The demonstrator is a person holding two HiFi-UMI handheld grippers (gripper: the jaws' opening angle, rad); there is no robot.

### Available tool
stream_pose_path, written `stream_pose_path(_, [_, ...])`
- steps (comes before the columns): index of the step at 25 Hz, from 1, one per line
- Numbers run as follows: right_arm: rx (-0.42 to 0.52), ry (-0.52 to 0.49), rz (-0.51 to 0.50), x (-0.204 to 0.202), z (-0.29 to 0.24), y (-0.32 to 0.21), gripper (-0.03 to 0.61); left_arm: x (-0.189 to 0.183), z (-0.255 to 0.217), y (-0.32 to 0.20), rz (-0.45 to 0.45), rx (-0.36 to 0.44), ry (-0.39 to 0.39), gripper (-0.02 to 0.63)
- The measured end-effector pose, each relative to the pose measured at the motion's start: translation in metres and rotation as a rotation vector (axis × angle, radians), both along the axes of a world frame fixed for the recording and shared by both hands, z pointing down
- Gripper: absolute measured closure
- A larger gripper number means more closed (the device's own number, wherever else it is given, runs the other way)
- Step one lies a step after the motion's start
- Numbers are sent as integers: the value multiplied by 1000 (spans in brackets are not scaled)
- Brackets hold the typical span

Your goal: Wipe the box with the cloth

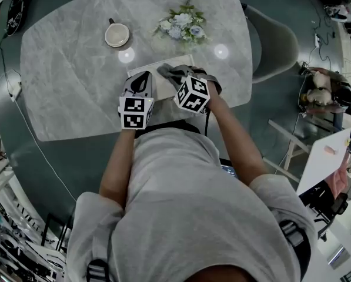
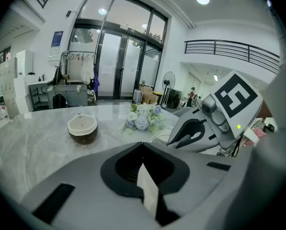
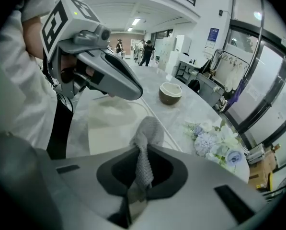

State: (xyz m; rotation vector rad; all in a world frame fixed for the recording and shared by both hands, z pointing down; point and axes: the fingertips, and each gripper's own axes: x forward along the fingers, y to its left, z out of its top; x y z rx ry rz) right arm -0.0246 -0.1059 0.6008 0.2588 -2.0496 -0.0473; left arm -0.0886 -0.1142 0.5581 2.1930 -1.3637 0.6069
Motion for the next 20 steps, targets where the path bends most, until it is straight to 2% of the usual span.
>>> stream_pose_path(20, [-7,-34,7,24,-3,47,537,29,3,38,-10,-10,-2,591])
